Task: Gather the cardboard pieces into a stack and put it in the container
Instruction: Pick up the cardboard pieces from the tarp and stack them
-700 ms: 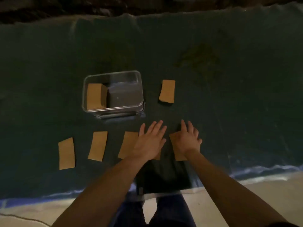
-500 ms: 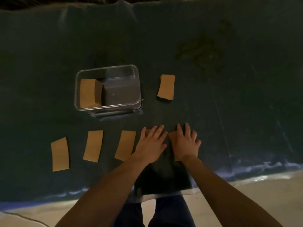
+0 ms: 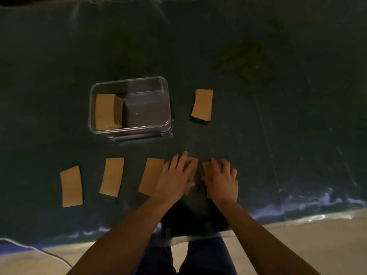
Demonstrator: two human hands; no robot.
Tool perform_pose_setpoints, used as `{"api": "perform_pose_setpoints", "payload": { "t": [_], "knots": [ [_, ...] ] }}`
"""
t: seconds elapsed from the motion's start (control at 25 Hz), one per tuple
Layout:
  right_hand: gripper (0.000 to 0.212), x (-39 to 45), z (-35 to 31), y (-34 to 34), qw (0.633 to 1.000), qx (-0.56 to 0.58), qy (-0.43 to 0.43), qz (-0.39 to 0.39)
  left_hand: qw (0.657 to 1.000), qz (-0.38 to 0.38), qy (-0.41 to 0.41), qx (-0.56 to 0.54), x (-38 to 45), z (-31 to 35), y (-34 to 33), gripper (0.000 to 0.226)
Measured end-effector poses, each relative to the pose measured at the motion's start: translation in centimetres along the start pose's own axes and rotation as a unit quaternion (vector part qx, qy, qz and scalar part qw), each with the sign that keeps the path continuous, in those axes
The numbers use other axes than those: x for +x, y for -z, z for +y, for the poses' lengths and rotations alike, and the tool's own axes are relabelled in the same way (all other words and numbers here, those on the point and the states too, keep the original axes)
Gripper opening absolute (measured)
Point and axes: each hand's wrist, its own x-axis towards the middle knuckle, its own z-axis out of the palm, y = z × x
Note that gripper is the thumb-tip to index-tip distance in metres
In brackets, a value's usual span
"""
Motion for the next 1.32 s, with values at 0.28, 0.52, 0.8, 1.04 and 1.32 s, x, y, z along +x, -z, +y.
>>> {"api": "perform_pose_setpoints", "payload": {
  "t": [0.28,0.52,0.8,1.04,1.32],
  "knots": [
    [0.087,0.7,-1.3,0.6,0.941,0.327,-0.091,-0.009,0.986,0.003,0.074,-0.151,0.1,0.7,0.6,0.085],
    [0.022,1.4,-3.1,1.3,0.836,0.519,-0.153,-0.091,0.826,0.031,0.180,-0.533,0.8,-0.7,2.3,0.060],
    [0.032,2.4,-6.5,3.5,0.762,0.596,-0.121,-0.220,0.639,0.054,0.260,-0.722,-0.6,-4.3,2.6,0.037],
    [0.038,1.9,-8.1,2.2,0.721,0.603,-0.122,-0.318,0.747,0.084,0.201,-0.628,-1.1,-4.5,2.7,0.032],
    [0.026,2.8,-9.9,1.8,0.690,0.657,-0.172,-0.252,0.984,0.017,0.135,-0.114,-2.7,-10.6,0.1,0.065]
  ]
}}
